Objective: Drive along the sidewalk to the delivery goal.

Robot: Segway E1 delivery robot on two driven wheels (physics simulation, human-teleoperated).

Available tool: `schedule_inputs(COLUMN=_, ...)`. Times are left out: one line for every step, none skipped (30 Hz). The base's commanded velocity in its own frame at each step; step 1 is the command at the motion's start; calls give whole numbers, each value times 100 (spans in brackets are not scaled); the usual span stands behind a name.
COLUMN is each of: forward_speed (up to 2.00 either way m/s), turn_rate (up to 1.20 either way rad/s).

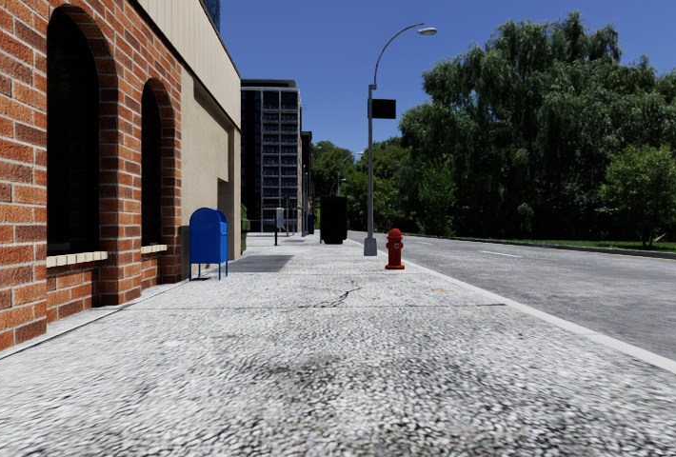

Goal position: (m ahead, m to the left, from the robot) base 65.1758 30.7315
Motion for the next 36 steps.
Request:
schedule_inputs(forward_speed=0, turn_rate=0)
schedule_inputs(forward_speed=0, turn_rate=0)
schedule_inputs(forward_speed=0, turn_rate=0)
schedule_inputs(forward_speed=0, turn_rate=0)
schedule_inputs(forward_speed=0, turn_rate=0)
schedule_inputs(forward_speed=0, turn_rate=0)
schedule_inputs(forward_speed=0, turn_rate=0)
schedule_inputs(forward_speed=0, turn_rate=0)
schedule_inputs(forward_speed=0, turn_rate=0)
schedule_inputs(forward_speed=0, turn_rate=0)
schedule_inputs(forward_speed=0, turn_rate=0)
schedule_inputs(forward_speed=0, turn_rate=0)
schedule_inputs(forward_speed=0, turn_rate=0)
schedule_inputs(forward_speed=0, turn_rate=0)
schedule_inputs(forward_speed=0, turn_rate=0)
schedule_inputs(forward_speed=0, turn_rate=0)
schedule_inputs(forward_speed=0, turn_rate=0)
schedule_inputs(forward_speed=0, turn_rate=0)
schedule_inputs(forward_speed=0, turn_rate=0)
schedule_inputs(forward_speed=0, turn_rate=0)
schedule_inputs(forward_speed=0, turn_rate=0)
schedule_inputs(forward_speed=0, turn_rate=0)
schedule_inputs(forward_speed=0, turn_rate=0)
schedule_inputs(forward_speed=0, turn_rate=0)
schedule_inputs(forward_speed=0, turn_rate=0)
schedule_inputs(forward_speed=0, turn_rate=0)
schedule_inputs(forward_speed=0, turn_rate=0)
schedule_inputs(forward_speed=0, turn_rate=0)
schedule_inputs(forward_speed=0, turn_rate=0)
schedule_inputs(forward_speed=0, turn_rate=0)
schedule_inputs(forward_speed=131, turn_rate=0)
schedule_inputs(forward_speed=198, turn_rate=0)
schedule_inputs(forward_speed=198, turn_rate=0)
schedule_inputs(forward_speed=198, turn_rate=0)
schedule_inputs(forward_speed=198, turn_rate=0)
schedule_inputs(forward_speed=198, turn_rate=0)
